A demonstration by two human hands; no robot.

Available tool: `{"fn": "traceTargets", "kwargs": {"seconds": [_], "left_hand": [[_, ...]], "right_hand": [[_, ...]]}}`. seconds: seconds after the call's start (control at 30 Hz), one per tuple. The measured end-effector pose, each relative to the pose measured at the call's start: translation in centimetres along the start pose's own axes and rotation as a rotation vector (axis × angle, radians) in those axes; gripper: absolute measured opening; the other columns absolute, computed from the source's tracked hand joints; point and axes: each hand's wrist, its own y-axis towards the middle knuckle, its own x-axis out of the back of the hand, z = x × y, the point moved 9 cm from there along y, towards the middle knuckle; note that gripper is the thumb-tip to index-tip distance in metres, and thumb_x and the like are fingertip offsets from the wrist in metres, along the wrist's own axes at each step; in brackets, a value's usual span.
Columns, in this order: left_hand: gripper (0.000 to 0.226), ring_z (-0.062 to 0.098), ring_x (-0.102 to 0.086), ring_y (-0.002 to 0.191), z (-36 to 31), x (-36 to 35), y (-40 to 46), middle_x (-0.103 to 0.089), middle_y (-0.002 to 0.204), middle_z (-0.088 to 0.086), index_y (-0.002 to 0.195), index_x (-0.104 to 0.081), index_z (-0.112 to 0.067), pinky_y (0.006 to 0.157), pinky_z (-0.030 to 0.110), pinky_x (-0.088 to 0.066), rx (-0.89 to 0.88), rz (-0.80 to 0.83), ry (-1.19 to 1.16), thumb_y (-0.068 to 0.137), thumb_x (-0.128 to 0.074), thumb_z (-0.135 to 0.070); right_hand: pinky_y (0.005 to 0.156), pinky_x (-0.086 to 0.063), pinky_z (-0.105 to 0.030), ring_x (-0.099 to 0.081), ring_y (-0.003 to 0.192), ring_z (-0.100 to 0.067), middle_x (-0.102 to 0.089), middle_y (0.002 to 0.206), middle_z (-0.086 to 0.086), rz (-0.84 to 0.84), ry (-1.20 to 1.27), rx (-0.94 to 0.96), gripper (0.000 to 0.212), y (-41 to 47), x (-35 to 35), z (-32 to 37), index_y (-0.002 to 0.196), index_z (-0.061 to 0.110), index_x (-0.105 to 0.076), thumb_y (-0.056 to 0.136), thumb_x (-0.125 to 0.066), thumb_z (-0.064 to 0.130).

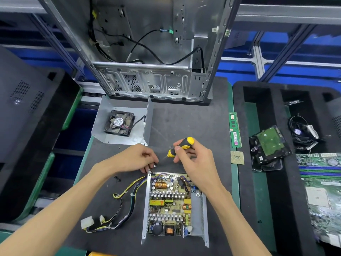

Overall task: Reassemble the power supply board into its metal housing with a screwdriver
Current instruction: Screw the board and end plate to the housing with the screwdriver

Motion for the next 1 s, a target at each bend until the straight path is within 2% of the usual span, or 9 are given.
{"fn": "traceTargets", "kwargs": {"seconds": [0.1,0.17,0.27,0.37,0.5,0.77,0.9,1.0], "left_hand": [[0.023,0.014,-0.070,0.072,0.0,0.2,-0.2,-0.074,0.086,0.009,0.101,-0.074,-0.006,0.074,0.032,-0.061,-0.027,0.011,-0.031,0.094,-0.054,0.003],[0.024,0.015,-0.071,0.077,0.1,0.2,-0.3,-0.076,0.090,0.014,0.102,-0.075,-0.006,0.079,0.032,-0.061,-0.032,0.031,-0.039,0.091,-0.056,0.005],[0.027,0.018,-0.073,0.085,0.1,0.1,-0.4,-0.078,0.094,0.009,0.101,-0.076,-0.004,0.083,0.031,-0.060,-0.062,0.054,-0.076,0.088,-0.056,0.007],[0.011,0.015,-0.071,0.075,-0.1,0.1,-0.6,-0.078,0.085,0.009,0.098,-0.077,-0.002,0.074,0.024,-0.058,-0.090,0.047,-0.159,0.090,-0.070,-0.001],[0.011,0.014,-0.069,0.069,-0.5,0.4,-0.6,-0.076,0.081,0.012,0.096,-0.076,0.003,0.068,0.021,-0.056,-0.114,0.006,-0.159,0.091,-0.072,-0.006],[0.006,0.017,-0.068,0.065,-1.1,1.0,-0.5,-0.073,0.079,0.019,0.089,-0.073,-0.004,0.072,0.033,-0.058,-0.178,-0.113,0.006,0.088,-0.076,-0.010],[0.004,0.021,-0.073,0.072,-0.9,1.3,-0.8,-0.075,0.077,0.009,0.091,-0.076,-0.010,0.075,0.027,-0.059,-0.195,-0.156,0.001,0.089,-0.074,-0.007],[0.007,0.021,-0.074,0.074,-0.9,1.4,-0.9,-0.076,0.076,0.008,0.092,-0.075,-0.012,0.075,0.023,-0.059,-0.194,-0.163,-0.038,0.090,-0.072,-0.006]], "right_hand": [[0.063,-0.054,-0.029,-0.071,0.076,-0.015,-0.076,0.077,0.005,-0.032,0.016,0.005,0.009,-0.1,0.3,0.4,0.099,0.030,-0.069,0.102,-0.063,0.023],[0.057,-0.051,-0.026,-0.070,0.076,-0.019,-0.075,0.076,0.003,-0.053,0.029,0.003,0.009,-0.2,0.4,0.5,0.100,0.029,-0.069,0.102,-0.063,0.022],[0.059,-0.049,-0.023,-0.070,0.075,-0.014,-0.076,0.076,0.002,-0.082,0.055,-0.005,0.008,-0.3,0.7,0.6,0.100,0.024,-0.069,0.102,-0.062,0.019],[0.058,-0.049,-0.022,-0.065,0.068,-0.010,-0.075,0.076,0.001,-0.085,0.080,-0.004,0.009,-0.3,0.8,0.7,0.099,0.023,-0.068,0.102,-0.062,0.017],[0.057,-0.050,-0.019,-0.058,0.059,-0.004,-0.074,0.073,0.003,-0.088,0.092,0.014,0.011,-0.3,0.9,1.0,0.099,0.023,-0.068,0.102,-0.062,0.015],[0.055,-0.046,-0.014,-0.057,0.055,-0.002,-0.071,0.070,0.002,-0.139,0.139,0.028,0.010,-0.5,1.4,0.8,0.100,0.017,-0.068,0.102,-0.061,0.010],[0.058,-0.047,-0.013,-0.060,0.059,-0.002,-0.071,0.070,0.007,-0.138,0.122,0.029,0.011,-0.5,1.3,0.7,0.101,0.017,-0.068,0.103,-0.060,0.010],[0.060,-0.047,-0.013,-0.060,0.059,-0.001,-0.071,0.071,0.008,-0.146,0.124,0.034,0.010,-0.4,1.4,0.7,0.102,0.016,-0.068,0.103,-0.060,0.010]]}}
